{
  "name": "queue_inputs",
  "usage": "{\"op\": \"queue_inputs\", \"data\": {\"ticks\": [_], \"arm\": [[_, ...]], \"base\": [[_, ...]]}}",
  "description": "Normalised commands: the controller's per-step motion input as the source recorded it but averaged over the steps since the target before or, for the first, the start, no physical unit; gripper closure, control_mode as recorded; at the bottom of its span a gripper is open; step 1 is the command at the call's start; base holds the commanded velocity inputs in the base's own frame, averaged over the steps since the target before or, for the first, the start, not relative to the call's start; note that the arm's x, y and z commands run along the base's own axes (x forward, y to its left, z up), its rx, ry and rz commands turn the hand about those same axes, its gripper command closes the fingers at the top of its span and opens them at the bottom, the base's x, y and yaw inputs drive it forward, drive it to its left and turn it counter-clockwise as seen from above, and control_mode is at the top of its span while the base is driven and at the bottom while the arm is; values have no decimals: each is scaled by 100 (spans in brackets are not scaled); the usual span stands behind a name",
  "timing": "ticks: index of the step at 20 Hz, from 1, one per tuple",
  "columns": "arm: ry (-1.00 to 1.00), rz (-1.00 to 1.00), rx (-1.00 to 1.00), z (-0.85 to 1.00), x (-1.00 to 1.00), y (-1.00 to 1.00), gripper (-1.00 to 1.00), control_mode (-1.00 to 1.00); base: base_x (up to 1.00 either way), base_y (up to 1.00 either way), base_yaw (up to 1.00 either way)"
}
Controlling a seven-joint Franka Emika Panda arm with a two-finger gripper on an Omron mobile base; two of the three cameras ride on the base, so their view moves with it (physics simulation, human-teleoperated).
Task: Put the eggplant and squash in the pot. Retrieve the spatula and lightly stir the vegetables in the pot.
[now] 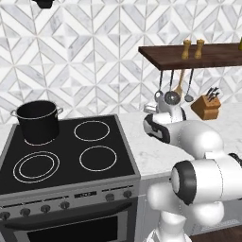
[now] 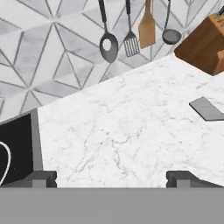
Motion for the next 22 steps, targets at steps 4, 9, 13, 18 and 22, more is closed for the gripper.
{"op": "queue_inputs", "data": {"ticks": [4, 9, 13, 18, 22], "arm": [[7, -85, 30, -18, -9, -9, -100, -100], [7, -82, 43, -3, -17, -13, -100, -100], [4, -72, 57, 0, -18, -32, -100, -100], [-1, -49, 61, 0, -24, -73, -100, -100], [-14, -48, 30, -3, -40, -53, -100, -100]], "base": [[0, 0, 0], [0, 0, 0], [0, 0, 0], [0, 0, 0], [0, 0, 0]]}}
